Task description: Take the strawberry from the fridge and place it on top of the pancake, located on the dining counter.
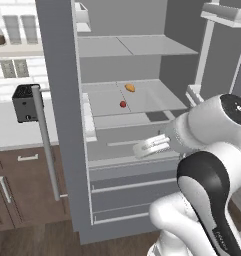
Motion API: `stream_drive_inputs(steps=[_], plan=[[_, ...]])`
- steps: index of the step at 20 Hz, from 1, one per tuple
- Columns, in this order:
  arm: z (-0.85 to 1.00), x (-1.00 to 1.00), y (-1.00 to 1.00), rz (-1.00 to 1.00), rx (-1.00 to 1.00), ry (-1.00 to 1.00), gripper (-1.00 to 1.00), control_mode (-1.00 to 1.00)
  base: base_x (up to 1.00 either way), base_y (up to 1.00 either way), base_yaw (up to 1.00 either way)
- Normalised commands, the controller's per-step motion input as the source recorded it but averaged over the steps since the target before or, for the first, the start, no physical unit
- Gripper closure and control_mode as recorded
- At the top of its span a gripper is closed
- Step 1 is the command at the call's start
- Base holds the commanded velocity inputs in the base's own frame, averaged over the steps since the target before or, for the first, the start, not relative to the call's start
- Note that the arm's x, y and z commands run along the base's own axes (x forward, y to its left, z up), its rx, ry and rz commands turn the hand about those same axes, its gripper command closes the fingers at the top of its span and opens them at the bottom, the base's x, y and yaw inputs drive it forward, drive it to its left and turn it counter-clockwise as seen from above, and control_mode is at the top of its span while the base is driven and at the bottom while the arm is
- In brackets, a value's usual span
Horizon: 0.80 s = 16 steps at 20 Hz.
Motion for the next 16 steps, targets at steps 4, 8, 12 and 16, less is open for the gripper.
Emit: stream_drive_inputs(steps=[4, 8, 12, 16], plan=[[0.3, 0.02, -0.2, -0.02, 0.14, 0.09, -1.0, -1.0, 0.0, 0.0, 0.0], [0.01, -0.07, -0.03, -0.01, -0.27, 0.47, -1.0, -1.0, 0.0, 0.0, 0.0], [0.0, -0.12, -0.08, -0.05, -0.57, 0.19, -1.0, -1.0, 0.0, 0.0, 0.0], [0.0, 0.0, -0.73, -0.01, -0.17, 0.0, -1.0, -1.0, 0.0, 0.0, 0.0]])
